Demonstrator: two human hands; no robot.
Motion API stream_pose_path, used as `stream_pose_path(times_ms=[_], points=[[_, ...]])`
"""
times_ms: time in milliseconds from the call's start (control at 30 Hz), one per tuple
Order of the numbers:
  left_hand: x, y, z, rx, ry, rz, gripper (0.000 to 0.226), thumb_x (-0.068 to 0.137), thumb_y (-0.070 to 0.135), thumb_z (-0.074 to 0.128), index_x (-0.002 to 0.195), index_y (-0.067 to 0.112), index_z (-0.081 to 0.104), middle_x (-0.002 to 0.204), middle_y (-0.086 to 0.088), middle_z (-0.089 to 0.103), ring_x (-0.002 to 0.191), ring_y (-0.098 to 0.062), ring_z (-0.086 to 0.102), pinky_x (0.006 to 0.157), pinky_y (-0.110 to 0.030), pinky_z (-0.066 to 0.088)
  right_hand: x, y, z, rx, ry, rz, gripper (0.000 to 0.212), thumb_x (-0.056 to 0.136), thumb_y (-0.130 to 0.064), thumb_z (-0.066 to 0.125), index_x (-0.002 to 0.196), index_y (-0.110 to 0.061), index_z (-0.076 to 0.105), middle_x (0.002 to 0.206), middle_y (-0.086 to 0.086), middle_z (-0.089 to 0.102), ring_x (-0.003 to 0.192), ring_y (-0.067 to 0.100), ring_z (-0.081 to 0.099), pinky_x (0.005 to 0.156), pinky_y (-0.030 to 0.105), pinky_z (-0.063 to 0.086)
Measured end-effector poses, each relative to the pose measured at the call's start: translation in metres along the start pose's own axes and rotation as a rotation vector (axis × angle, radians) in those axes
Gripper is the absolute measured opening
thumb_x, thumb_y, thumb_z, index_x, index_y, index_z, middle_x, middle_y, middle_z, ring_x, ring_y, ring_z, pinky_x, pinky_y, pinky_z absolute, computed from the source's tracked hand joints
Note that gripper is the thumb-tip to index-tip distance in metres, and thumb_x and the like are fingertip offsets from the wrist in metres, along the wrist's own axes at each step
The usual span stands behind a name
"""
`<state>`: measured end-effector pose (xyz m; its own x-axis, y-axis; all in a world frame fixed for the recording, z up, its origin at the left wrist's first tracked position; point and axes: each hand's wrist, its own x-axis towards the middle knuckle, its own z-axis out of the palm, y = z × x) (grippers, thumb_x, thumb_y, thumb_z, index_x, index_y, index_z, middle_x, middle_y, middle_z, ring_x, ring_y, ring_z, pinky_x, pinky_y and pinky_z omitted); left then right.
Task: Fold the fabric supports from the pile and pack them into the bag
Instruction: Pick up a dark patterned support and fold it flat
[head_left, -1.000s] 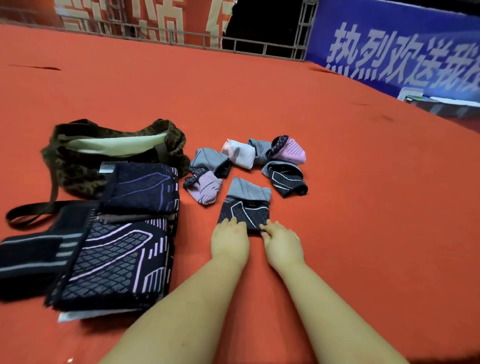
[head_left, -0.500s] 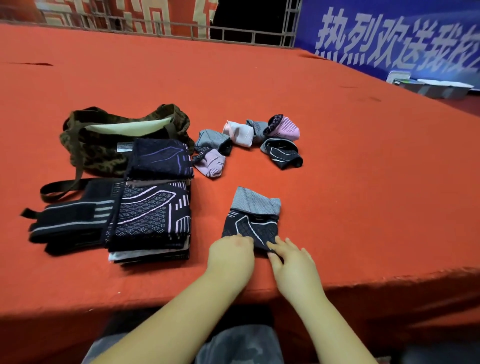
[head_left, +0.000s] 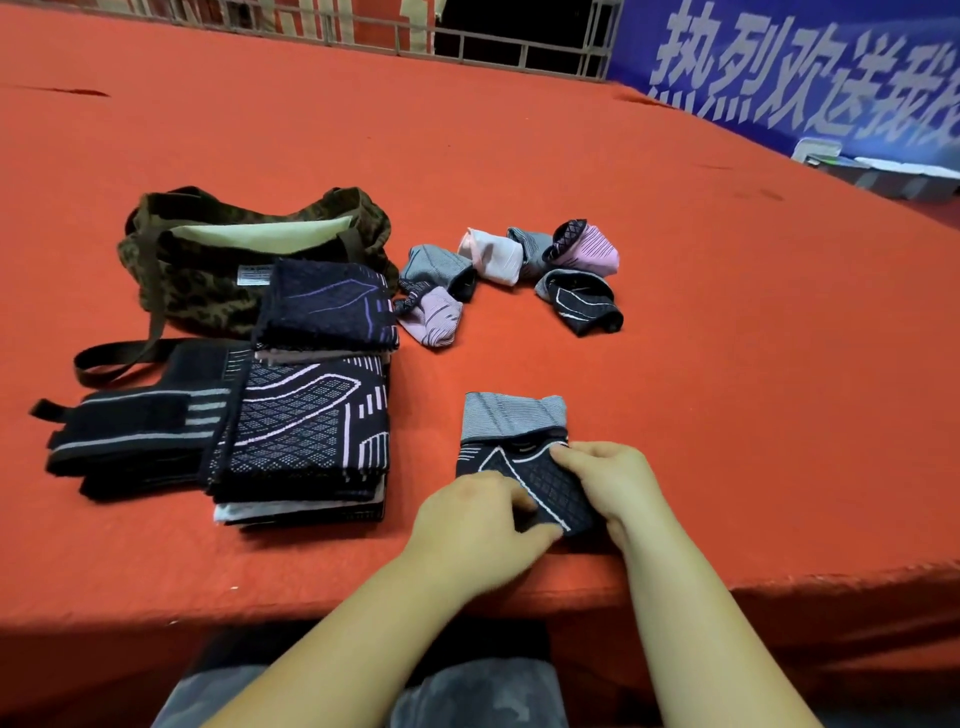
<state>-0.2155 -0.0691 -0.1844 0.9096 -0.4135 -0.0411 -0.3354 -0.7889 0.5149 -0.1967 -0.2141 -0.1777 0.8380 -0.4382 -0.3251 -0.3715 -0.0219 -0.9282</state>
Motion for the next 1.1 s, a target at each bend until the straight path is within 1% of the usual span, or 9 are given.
stream_pose_path(times_ms=[167, 267, 367, 433, 600, 733, 867, 1000, 1100], points=[[0.023, 0.008, -0.02, -0.211, 0.373, 0.081, 0.039, 0.084, 0.039, 0.05, 0.119, 0.024, 0.059, 0.123, 0.005, 0.054, 0.117, -0.017, 0.047, 0.102, -0.031, 0.035, -0.011, -0.012, -0.003, -0.055, -0.062, -0.194, 0.009, 0.083, -0.001, 0.067, 0.083, -0.01, 0.071, 0.069, -0.001, 0.068, 0.06, 0.005, 0.062, 0.056, 0.014, 0.048], [0.035, 0.013, -0.027, -0.177, 0.411, 0.119, 0.04, 0.087, 0.036, 0.056, 0.125, 0.025, 0.057, 0.135, 0.002, 0.048, 0.128, -0.017, 0.039, 0.107, -0.032, 0.026, -0.021, -0.024, -0.013, -0.286, -0.061, -0.37, 0.011, 0.083, -0.009, 0.069, 0.077, -0.019, 0.069, 0.073, -0.006, 0.068, 0.064, 0.004, 0.061, 0.058, 0.01, 0.044], [0.04, 0.013, -0.035, -0.194, 0.475, 0.169, 0.043, 0.08, 0.048, 0.05, 0.113, 0.025, 0.065, 0.118, 0.006, 0.059, 0.115, -0.017, 0.05, 0.1, -0.036, 0.036, -0.031, -0.037, -0.024, -0.522, -0.011, -0.575, 0.023, 0.08, -0.014, 0.072, 0.072, -0.034, 0.063, 0.079, -0.009, 0.065, 0.074, 0.005, 0.059, 0.063, 0.007, 0.039], [0.038, 0.013, -0.035, -0.209, 0.539, 0.204, 0.045, 0.077, 0.052, 0.046, 0.105, 0.025, 0.068, 0.112, 0.005, 0.06, 0.111, -0.018, 0.053, 0.096, -0.037, 0.041, -0.036, -0.043, -0.029, -0.6, 0.0, -0.677, 0.026, 0.079, -0.016, 0.073, 0.072, -0.038, 0.062, 0.079, -0.011, 0.062, 0.077, 0.004, 0.057, 0.067, 0.01, 0.039], [0.04, 0.013, -0.038, -0.128, 0.661, 0.342, 0.033, 0.081, 0.045, 0.053, 0.098, 0.022, 0.07, 0.121, -0.001, 0.062, 0.122, -0.025, 0.051, 0.1, -0.039, 0.037, -0.038, -0.053, -0.039, -0.714, 0.075, -0.885, 0.007, 0.079, -0.02, 0.07, 0.084, -0.024, 0.073, 0.08, -0.014, 0.061, 0.083, 0.015, 0.057, 0.075, 0.026, 0.042], [0.04, 0.018, -0.041, -0.141, 0.67, 0.398, 0.026, 0.084, 0.04, 0.051, 0.091, 0.021, 0.069, 0.114, 0.005, 0.065, 0.119, -0.018, 0.052, 0.099, -0.031, 0.031, -0.042, -0.062, -0.042, -0.741, 0.142, -0.988, 0.014, 0.074, -0.027, 0.063, 0.082, -0.025, 0.074, 0.077, -0.013, 0.06, 0.077, 0.013, 0.052, 0.073, 0.028, 0.041], [0.039, 0.025, -0.046, -0.269, 0.55, 0.317, 0.026, 0.083, 0.043, 0.048, 0.084, 0.022, 0.065, 0.097, 0.009, 0.067, 0.099, -0.015, 0.059, 0.091, -0.031, 0.038, -0.047, -0.064, -0.041, -0.702, 0.215, -0.988, 0.008, 0.074, -0.024, 0.065, 0.078, -0.026, 0.071, 0.079, -0.013, 0.062, 0.079, 0.014, 0.056, 0.073, 0.034, 0.044], [0.038, 0.029, -0.052, -0.5, 0.4, 0.172, 0.009, 0.09, 0.024, 0.058, 0.082, 0.021, 0.061, 0.091, 0.006, 0.066, 0.094, -0.014, 0.057, 0.086, -0.025, 0.039, -0.049, -0.064, -0.043, -0.599, 0.207, -0.871, 0.022, 0.077, -0.019, 0.072, 0.072, -0.039, 0.064, 0.077, -0.018, 0.067, 0.078, 0.003, 0.059, 0.071, 0.021, 0.043], [0.038, 0.031, -0.055, -0.742, 0.381, 0.0, 0.015, 0.092, 0.012, 0.056, 0.079, 0.02, 0.057, 0.084, 0.007, 0.062, 0.085, -0.011, 0.055, 0.078, -0.02, 0.038, -0.051, -0.063, -0.043, -0.541, 0.199, -0.79, 0.023, 0.08, -0.027, 0.069, 0.069, -0.044, 0.059, 0.078, -0.027, 0.065, 0.076, -0.006, 0.059, 0.067, 0.013, 0.043]])
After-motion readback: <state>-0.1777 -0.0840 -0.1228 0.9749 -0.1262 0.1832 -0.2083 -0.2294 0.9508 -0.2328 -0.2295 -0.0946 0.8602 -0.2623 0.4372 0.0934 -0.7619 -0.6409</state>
